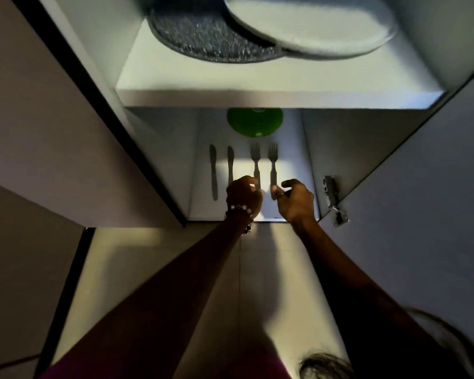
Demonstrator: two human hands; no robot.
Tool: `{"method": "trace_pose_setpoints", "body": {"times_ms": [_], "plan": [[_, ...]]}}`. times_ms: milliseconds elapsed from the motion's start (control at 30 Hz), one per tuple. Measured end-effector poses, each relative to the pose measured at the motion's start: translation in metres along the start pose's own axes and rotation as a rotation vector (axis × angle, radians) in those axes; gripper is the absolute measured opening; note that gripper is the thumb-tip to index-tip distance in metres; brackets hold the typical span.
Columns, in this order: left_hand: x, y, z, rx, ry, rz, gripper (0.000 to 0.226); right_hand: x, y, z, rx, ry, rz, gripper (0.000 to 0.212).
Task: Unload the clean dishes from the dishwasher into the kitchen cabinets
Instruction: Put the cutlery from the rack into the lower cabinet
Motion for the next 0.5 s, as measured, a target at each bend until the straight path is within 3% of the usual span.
{"method": "trace_pose_setpoints", "body": {"times_ms": [367,500], "plan": [[-0.109,-0.142,-0.159,0.081,-0.021,-0.089,0.025,0.113,-0.167,-0.093,0.096,0.208,0.018,0.007],[-0.161,-0.199,-0.229,0.069,-0.202,-0.155,0.024,0.18,-0.236,-0.154,0.075,0.263,0.013,0.02]]}}
Point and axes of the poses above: each hand's wrist, its own y-axis towards the middle knuckle, its own z-axis out of the palm, x = y × z, the point moved 1 cm from there along y, towards the middle knuckle, and after that the axes turned 8 degrees about x, right-handed, at the moved point
